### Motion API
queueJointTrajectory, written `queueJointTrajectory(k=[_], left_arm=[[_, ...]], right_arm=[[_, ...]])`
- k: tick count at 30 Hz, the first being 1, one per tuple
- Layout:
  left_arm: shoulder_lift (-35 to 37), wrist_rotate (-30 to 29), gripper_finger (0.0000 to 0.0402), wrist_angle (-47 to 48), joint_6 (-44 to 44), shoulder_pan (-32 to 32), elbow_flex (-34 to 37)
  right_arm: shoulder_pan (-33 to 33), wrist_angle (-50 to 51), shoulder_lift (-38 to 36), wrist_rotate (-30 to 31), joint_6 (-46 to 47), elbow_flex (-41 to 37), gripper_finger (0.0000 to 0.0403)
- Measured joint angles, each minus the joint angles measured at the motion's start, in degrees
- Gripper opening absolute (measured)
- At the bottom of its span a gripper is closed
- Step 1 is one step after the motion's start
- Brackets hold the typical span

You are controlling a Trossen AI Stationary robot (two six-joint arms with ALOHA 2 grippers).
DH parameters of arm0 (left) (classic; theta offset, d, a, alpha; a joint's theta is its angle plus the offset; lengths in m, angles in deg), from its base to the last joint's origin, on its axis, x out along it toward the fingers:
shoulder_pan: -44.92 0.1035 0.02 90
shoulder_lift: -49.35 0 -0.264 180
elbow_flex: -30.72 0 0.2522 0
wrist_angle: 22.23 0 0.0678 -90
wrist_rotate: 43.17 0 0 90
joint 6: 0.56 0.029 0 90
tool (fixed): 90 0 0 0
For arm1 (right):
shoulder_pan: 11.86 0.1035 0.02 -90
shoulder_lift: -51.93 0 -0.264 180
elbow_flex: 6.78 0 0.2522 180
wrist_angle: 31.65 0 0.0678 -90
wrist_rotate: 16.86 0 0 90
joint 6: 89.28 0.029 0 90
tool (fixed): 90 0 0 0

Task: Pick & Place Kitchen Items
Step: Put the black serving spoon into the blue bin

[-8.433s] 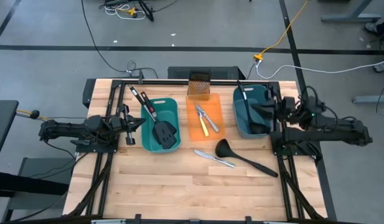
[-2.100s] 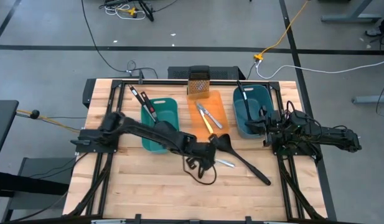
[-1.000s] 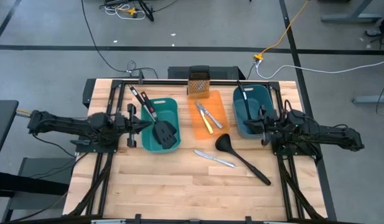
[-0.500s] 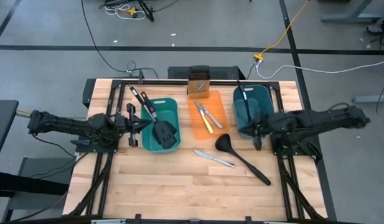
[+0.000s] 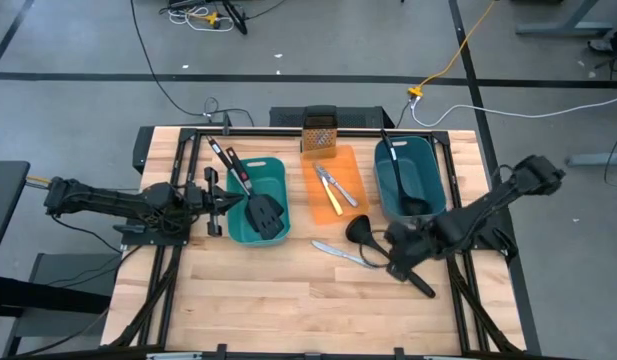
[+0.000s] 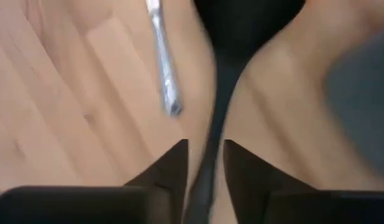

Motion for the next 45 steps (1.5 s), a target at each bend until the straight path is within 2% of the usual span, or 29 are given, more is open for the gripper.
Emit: queueJointTrajectory(k=[8, 12, 17, 30, 40, 45], left_arm=[[0.0, 0.0, 0.0015, 0.0, -0.2, 0.0, 0.0], [0.0, 0.0, 0.0015, 0.0, -0.7, 0.0, 0.0], [0.0, 0.0, 0.0015, 0.0, -0.7, 0.0, 0.0], [0.0, 0.0, 0.0015, 0.0, -0.6, 0.0, 0.0], [0.0, 0.0, 0.0015, 0.0, -0.7, 0.0, 0.0], [0.0, 0.0, 0.0015, 0.1, -0.7, 0.0, 0.0]], right_arm=[[3.7, -0.8, 7.8, -3.6, 16.7, 0.1, 0.0232], [4.1, -2.7, 10.0, -3.2, 18.3, 0.1, 0.0262], [3.9, -4.0, 13.3, -3.5, 17.0, 0.1, 0.0264], [3.7, -3.8, 20.3, -4.1, 14.9, 0.1, 0.0221], [1.5, -2.1, 21.5, -4.2, 12.2, -0.7, 0.0217], [0.4, -8.1, 21.5, -6.5, 10.8, -5.1, 0.0217]])
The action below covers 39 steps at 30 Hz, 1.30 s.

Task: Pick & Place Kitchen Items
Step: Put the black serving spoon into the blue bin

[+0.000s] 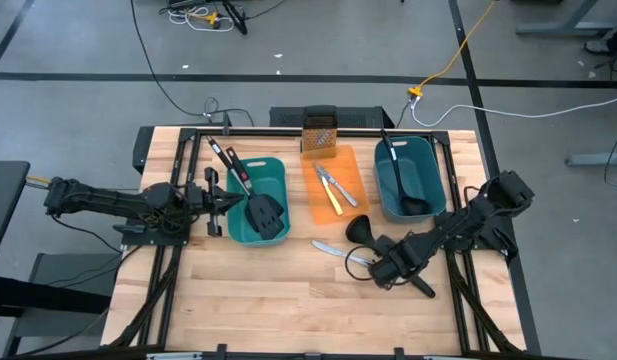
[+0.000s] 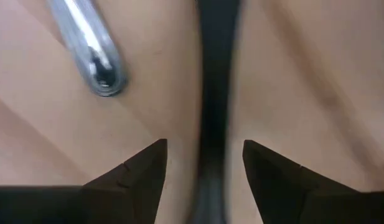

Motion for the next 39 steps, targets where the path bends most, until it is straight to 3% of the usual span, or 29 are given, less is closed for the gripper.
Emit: queueJointTrajectory(k=[7, 17, 28, 32, 39], left_arm=[[0.0, 0.0, 0.0015, 0.7, 0.0, 0.0, 0.0], [0.0, 0.0, 0.0015, 0.9, 0.0, 0.0, 0.0], [0.0, 0.0, 0.0015, 0.9, 0.0, 0.0, 0.0], [0.0, 0.0, 0.0015, 0.9, 0.0, 0.0, 0.0], [0.0, 0.0, 0.0015, 0.9, 0.0, 0.0, 0.0]], right_arm=[[-0.5, -6.2, -0.3, -1.9, -1.1, -3.2, 0.0196], [-0.5, -6.5, -0.2, -2.6, -1.9, -3.1, 0.0072], [-0.4, -6.5, -1.3, -2.7, -1.5, -3.2, 0.0090], [-0.4, -5.3, -2.9, -2.6, -2.0, -3.5, 0.0070], [-0.4, -4.9, -6.0, -1.0, -3.3, -2.6, 0.0070]])
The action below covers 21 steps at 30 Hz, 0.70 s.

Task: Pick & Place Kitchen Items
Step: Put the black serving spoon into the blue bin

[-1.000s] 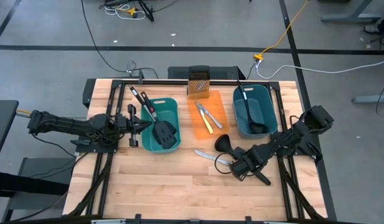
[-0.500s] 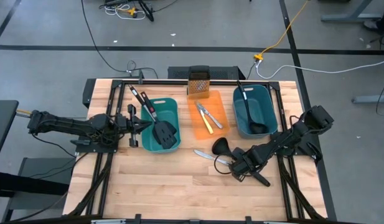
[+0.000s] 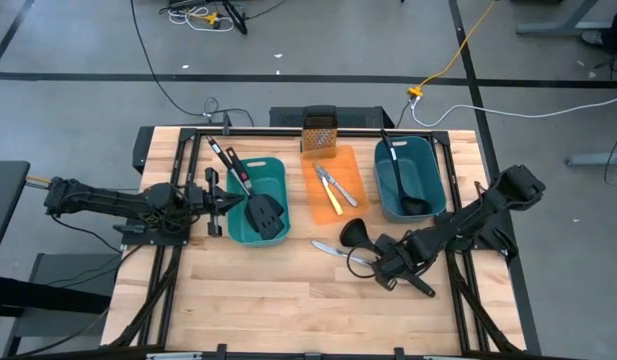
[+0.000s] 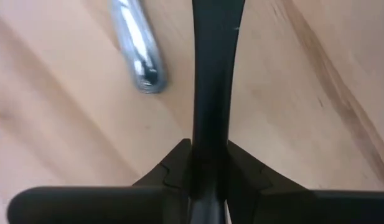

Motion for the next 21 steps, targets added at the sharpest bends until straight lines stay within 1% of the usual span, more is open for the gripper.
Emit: queueJointTrajectory(k=[3, 6, 9, 11, 14, 18, 21], left_arm=[[0.0, 0.0, 0.0015, 0.0, 0.0, 0.0, 0.0], [0.0, 0.0, 0.0015, 0.0, 0.0, 0.0, 0.0], [0.0, 0.0, 0.0015, -0.1, 0.0, 0.0, 0.0], [0.0, 0.0, 0.0015, -0.1, 0.0, 0.0, 0.0], [0.0, 0.0, 0.0015, -0.1, 0.0, 0.0, 0.0], [0.0, 0.1, 0.0015, -0.1, -0.4, 0.0, 0.0], [0.0, 0.5, 0.0015, -0.1, -0.4, 0.0, 0.0]], right_arm=[[0.0, 1.8, -1.2, 0.4, -1.4, 2.7, 0.0070], [0.0, 3.6, -1.6, 1.3, -5.4, 7.2, 0.0070], [-0.7, 5.6, -1.8, 3.8, -11.4, 14.1, 0.0070], [-1.6, 9.0, -1.8, 6.2, -15.1, 19.7, 0.0070], [-3.7, 17.8, -1.8, 11.0, -19.1, 28.5, 0.0070], [-7.7, 36.0, -1.9, 17.7, -18.4, 39.3, 0.0070], [-11.7, 45.2, -2.0, 20.4, -17.5, 44.4, 0.0070]])
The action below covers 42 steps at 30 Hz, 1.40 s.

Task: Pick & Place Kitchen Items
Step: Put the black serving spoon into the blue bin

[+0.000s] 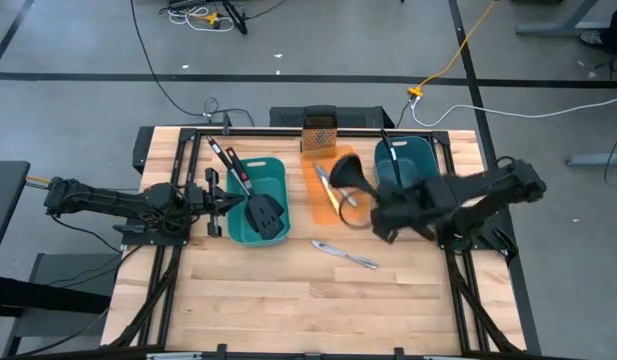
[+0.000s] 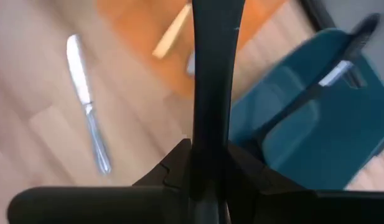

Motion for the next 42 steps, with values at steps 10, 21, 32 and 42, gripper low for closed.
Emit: queueJointTrajectory(k=[10, 21, 32, 42], left_arm=[[0.0, 0.1, 0.0015, 0.0, 0.5, 0.0, 0.0], [0.0, 0.1, 0.0015, 0.1, 0.6, 0.0, 0.0], [0.0, 0.1, 0.0015, 0.4, 2.0, 0.0, 0.0], [0.0, -0.5, 0.0015, 0.3, 2.1, 0.0, 0.0]], right_arm=[[-16.4, -0.5, -0.4, 6.0, -22.1, 0.9, 0.0070], [-31.4, -0.4, -0.5, 16.5, -39.2, 0.0, 0.0070], [-41.8, -0.4, -6.0, 21.5, -49.4, -11.3, 0.0070], [-43.8, -2.4, -10.4, 34.0, -60.3, -20.1, 0.0070]])
